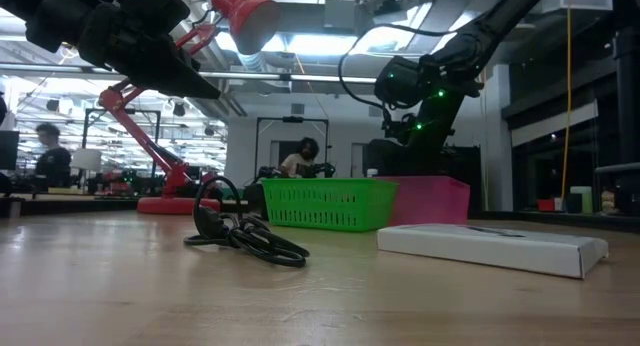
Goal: Pick and place items into bin
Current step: Put the white charger adapter into the red bin, then put the card reader box into the black bin
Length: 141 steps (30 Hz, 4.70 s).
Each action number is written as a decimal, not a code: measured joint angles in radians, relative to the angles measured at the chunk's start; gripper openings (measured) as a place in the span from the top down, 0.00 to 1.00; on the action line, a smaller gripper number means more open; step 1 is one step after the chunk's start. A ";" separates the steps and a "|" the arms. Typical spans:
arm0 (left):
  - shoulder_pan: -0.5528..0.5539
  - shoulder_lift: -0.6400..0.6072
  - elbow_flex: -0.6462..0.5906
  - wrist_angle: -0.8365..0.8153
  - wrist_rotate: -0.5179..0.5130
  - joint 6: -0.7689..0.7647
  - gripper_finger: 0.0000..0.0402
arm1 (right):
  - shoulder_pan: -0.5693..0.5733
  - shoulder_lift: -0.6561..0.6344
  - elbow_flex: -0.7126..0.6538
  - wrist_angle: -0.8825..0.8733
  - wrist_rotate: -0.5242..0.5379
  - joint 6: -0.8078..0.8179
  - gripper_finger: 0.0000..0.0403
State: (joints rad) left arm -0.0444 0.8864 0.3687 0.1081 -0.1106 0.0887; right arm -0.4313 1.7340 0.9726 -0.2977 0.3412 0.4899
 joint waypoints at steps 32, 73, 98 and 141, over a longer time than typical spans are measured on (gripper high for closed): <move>0.000 0.000 0.000 0.000 -0.003 -0.042 0.99 | -0.005 -0.007 0.000 0.000 -0.065 -0.139 0.35; -0.001 0.024 0.000 0.008 0.114 -0.123 1.00 | 0.666 -0.372 -0.256 0.080 0.043 0.065 0.99; -0.043 0.623 0.390 0.131 0.261 0.008 0.99 | 0.938 -0.500 -0.252 -0.158 -0.046 0.339 1.00; -0.108 0.748 0.517 0.126 0.190 0.003 0.96 | 1.090 -0.115 -0.151 -0.090 -0.021 0.511 1.00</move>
State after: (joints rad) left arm -0.1520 1.6348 0.8856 0.2338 0.0797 0.0914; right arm 0.6583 1.6195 0.8213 -0.3874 0.3206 1.0014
